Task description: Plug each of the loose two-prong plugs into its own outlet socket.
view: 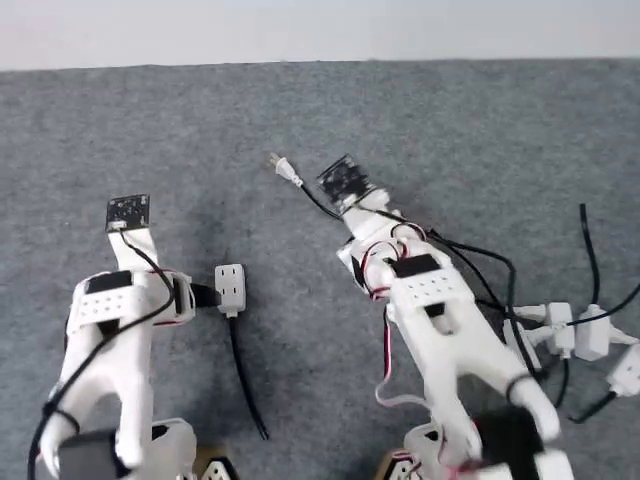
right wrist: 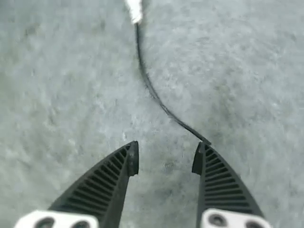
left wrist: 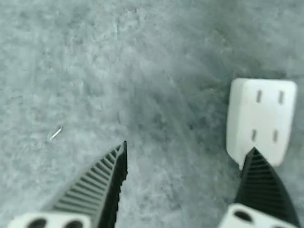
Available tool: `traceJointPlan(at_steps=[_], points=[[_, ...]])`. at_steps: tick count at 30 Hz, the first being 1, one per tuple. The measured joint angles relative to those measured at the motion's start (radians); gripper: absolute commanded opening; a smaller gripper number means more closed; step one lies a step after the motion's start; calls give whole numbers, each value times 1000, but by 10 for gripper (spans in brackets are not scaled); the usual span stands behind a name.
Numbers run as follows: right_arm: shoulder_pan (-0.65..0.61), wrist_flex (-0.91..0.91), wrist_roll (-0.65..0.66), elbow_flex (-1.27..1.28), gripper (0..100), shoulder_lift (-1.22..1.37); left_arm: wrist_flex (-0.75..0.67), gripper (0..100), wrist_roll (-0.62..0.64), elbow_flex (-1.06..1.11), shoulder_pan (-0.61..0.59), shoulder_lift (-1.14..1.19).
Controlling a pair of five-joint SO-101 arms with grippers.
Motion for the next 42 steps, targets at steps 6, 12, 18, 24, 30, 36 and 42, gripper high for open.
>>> traceJointPlan(at_steps=[6, 12, 18, 24, 30, 36, 42], points=[[78, 14, 144, -247, 183, 298, 5, 365, 2, -120, -18, 153], [97, 186, 229, -598, 181, 601, 12, 365, -2, -166, -54, 215], [97, 428, 267, -847, 60, 741, 14, 365, -2, -166, -55, 221], [98, 453, 278, -924, 17, 792, 14, 365, -2, -166, -55, 222], [98, 505, 278, -939, 15, 793, 14, 365, -2, -166, -55, 222], [97, 523, 278, -942, 9, 793, 14, 365, -2, -166, -55, 226], [95, 640, 278, -941, 9, 755, 12, 365, -2, -166, -61, 226]])
